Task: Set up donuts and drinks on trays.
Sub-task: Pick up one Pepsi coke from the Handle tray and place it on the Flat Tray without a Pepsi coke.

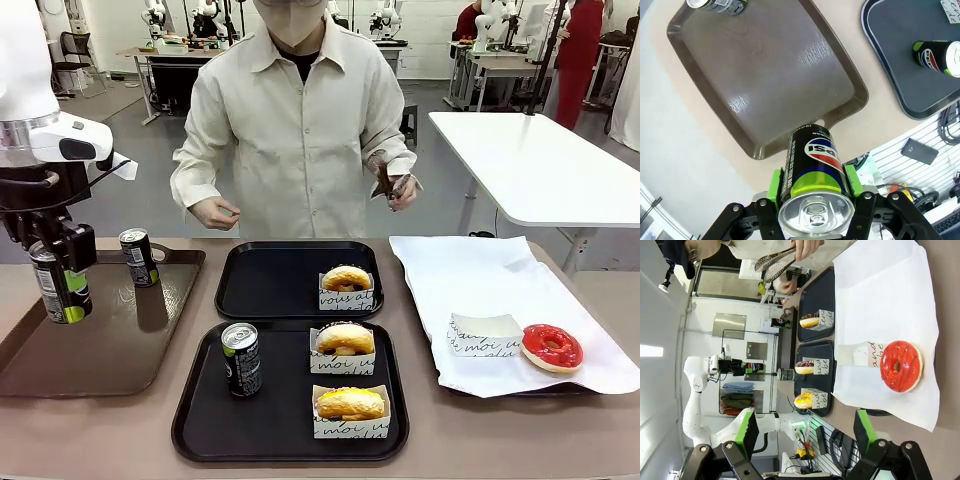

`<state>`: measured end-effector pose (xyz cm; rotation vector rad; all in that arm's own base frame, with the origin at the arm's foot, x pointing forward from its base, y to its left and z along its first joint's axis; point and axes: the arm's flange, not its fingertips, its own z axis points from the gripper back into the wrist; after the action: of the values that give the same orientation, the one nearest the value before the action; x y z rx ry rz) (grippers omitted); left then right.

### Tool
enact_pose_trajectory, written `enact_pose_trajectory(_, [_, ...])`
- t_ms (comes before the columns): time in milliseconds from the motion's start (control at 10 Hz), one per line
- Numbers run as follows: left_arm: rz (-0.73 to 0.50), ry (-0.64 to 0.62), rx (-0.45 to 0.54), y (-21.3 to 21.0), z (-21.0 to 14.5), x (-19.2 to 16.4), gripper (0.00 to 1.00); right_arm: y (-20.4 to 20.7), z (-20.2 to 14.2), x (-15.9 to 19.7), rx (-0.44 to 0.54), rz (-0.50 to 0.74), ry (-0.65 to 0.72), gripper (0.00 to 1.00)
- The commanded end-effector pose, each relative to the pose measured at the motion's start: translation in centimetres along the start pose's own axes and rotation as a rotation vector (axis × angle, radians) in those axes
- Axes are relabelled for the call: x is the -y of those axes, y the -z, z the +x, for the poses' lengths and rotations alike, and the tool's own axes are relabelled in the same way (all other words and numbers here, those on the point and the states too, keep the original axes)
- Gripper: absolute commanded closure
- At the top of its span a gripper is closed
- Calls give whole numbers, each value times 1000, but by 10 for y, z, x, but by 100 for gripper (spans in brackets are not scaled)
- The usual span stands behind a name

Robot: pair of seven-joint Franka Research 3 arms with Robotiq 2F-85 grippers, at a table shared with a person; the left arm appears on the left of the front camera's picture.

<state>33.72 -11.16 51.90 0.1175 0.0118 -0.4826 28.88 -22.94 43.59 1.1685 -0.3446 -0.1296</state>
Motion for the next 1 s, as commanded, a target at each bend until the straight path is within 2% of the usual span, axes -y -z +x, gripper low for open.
enact_pose_trajectory(0, [2,1,1,-4,-4,0,41,-2,2,-1,9,21,-4,0])
enact_pose_trajectory(600, [0,0,-1,0,0,0,41,-2,2,-1,9,21,-4,0])
enact_pose_trajectory(900, [26,-75,117,-4,28,9,41,-2,2,-1,9,21,-4,0])
